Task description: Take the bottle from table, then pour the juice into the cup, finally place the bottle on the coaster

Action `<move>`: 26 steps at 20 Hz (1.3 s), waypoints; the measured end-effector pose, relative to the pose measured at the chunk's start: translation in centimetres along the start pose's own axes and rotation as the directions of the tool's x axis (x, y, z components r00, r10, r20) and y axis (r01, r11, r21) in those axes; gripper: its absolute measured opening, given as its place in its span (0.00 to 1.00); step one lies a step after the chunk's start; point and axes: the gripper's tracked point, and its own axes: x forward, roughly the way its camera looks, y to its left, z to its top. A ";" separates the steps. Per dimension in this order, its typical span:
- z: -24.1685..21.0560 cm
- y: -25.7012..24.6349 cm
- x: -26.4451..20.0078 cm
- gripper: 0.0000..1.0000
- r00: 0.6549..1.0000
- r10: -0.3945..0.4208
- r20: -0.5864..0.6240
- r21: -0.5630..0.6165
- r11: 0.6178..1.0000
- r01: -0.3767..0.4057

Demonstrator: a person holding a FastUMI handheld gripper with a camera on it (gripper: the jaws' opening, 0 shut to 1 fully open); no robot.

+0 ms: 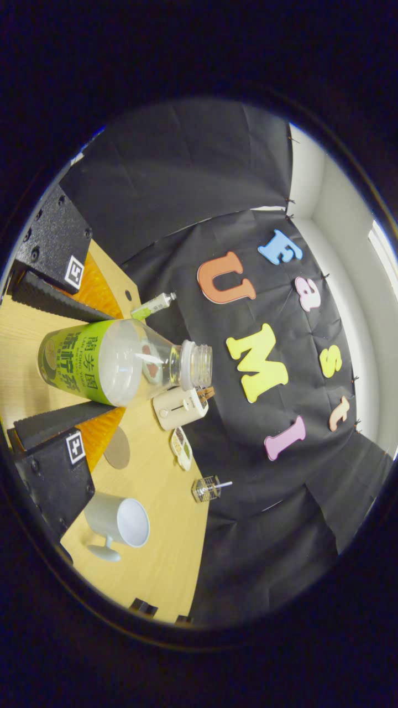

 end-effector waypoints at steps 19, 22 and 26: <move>2.4 -3.9 0.0 0.77 0.991 0.126 0.047 0.621 0.773 -0.128; 2.8 -4.5 -0.1 0.77 0.987 0.148 0.066 0.691 0.707 -0.152; 3.3 -5.4 0.0 0.77 0.984 0.157 0.081 0.772 0.615 -0.162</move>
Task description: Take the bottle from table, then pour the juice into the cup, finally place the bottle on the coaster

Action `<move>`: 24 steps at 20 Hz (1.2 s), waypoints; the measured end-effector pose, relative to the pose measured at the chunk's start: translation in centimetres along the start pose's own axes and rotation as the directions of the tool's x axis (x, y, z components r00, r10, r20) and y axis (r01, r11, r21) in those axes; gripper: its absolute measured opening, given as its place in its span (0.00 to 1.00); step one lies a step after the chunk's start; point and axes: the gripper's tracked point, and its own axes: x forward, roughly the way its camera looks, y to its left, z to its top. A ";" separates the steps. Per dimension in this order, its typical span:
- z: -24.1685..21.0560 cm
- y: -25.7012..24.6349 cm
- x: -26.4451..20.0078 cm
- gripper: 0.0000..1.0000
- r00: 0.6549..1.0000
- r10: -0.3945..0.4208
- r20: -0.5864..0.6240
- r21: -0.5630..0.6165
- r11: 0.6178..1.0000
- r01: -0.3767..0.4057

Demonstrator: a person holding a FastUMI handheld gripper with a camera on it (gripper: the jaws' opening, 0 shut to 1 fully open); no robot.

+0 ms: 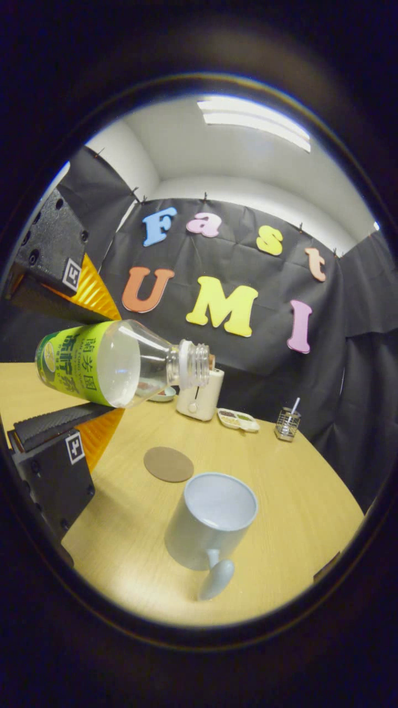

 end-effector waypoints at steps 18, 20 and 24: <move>3.3 2.9 0.2 0.77 0.992 0.127 0.015 0.435 0.892 -0.121; 4.1 3.2 0.1 0.77 0.991 0.132 0.027 0.463 0.877 -0.130; 4.8 3.2 0.2 0.77 0.989 0.144 0.033 0.516 0.845 -0.140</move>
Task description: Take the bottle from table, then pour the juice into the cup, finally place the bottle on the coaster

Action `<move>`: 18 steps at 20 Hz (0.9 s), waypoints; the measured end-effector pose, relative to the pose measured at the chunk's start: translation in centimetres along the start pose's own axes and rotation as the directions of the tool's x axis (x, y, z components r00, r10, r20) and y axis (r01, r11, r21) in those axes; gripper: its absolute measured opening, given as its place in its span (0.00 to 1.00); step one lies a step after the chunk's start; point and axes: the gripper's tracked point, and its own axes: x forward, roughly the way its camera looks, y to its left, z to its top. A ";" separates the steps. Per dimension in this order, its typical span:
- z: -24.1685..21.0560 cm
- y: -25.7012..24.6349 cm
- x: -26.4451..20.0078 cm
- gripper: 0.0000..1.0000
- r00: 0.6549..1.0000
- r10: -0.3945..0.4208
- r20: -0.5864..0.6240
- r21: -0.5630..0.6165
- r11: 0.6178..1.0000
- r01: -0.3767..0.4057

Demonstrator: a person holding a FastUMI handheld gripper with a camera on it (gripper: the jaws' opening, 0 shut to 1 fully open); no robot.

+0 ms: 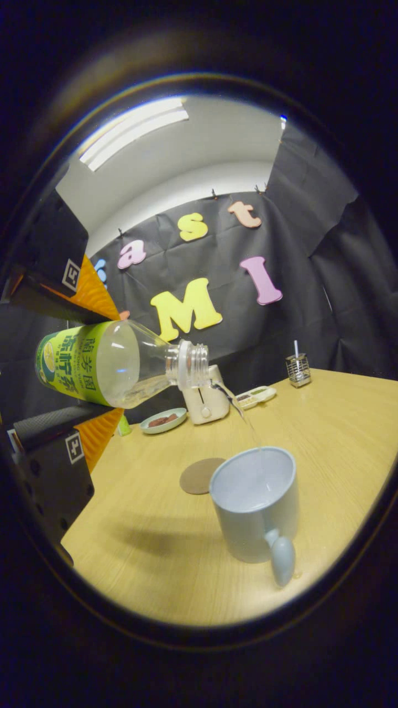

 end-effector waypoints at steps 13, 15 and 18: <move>0.8 1.0 0.5 0.77 1.000 0.026 0.001 0.082 0.996 -0.026; 0.6 1.4 0.6 0.77 0.999 0.035 -0.004 0.098 0.995 -0.035; -0.1 1.4 1.1 0.77 0.999 0.043 -0.014 0.129 0.991 -0.041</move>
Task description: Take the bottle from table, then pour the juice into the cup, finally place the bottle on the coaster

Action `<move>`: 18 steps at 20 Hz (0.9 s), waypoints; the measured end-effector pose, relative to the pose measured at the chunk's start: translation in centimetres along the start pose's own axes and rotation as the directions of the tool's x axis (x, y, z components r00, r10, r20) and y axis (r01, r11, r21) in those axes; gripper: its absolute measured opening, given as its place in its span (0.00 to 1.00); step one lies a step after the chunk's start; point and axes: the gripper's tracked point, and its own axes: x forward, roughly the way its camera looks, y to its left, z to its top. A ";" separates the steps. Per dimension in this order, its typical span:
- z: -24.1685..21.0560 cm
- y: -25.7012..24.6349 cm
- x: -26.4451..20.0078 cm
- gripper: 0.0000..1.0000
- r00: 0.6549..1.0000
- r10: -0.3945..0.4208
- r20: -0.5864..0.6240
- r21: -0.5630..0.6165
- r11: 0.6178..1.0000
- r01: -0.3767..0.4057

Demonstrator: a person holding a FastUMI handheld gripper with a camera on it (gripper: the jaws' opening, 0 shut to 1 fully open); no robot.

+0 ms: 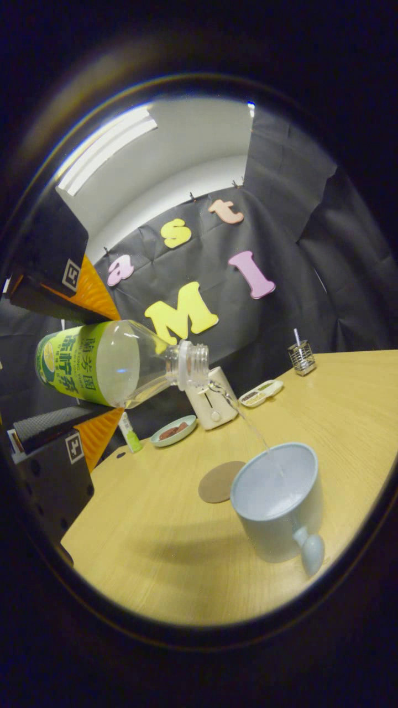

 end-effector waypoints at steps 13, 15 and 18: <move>-1.1 2.3 0.5 0.77 0.999 0.053 0.013 0.123 0.991 -0.054; -1.4 2.9 0.4 0.77 0.998 0.062 0.010 0.135 0.989 -0.063; -1.8 4.1 0.5 0.77 0.996 0.083 0.014 0.167 0.982 -0.084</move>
